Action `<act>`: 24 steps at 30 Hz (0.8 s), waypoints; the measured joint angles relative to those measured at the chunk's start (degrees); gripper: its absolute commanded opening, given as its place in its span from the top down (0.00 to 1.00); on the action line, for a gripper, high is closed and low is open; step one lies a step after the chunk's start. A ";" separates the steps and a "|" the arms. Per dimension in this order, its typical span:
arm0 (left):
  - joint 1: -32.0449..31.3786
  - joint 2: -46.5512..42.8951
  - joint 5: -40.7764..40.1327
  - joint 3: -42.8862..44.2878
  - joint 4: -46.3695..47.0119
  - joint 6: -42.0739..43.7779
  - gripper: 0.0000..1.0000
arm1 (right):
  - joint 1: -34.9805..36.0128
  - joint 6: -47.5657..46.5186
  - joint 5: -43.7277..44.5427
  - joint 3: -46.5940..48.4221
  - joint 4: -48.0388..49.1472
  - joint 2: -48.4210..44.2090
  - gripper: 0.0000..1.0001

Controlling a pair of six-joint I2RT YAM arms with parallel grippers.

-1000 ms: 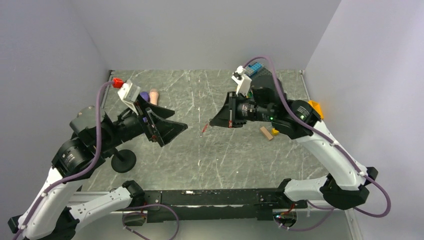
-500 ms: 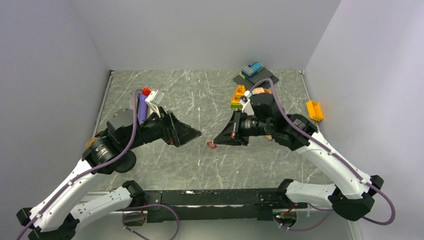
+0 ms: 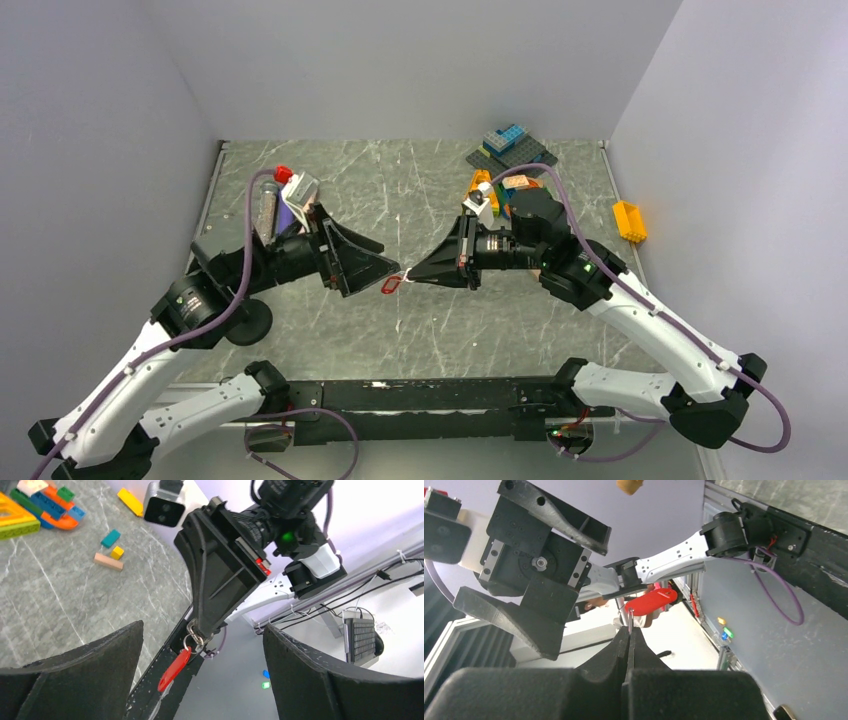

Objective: Remove the keys from the keyring

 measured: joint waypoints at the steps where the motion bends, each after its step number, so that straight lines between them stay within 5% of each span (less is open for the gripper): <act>1: 0.00 0.20 0.35 0.90 -0.33 0.81 0.04 | 0.00 0.46 -0.13 0.00 0.55 0.00 1.00; 14: 0.00 1.31 2.23 9.14 -6.10 12.90 0.08 | 0.00 4.35 -1.36 0.44 4.94 0.02 1.00; 24: 0.00 -0.66 -2.45 5.81 -5.33 7.13 0.34 | 0.00 -1.33 0.22 3.26 6.75 0.31 1.00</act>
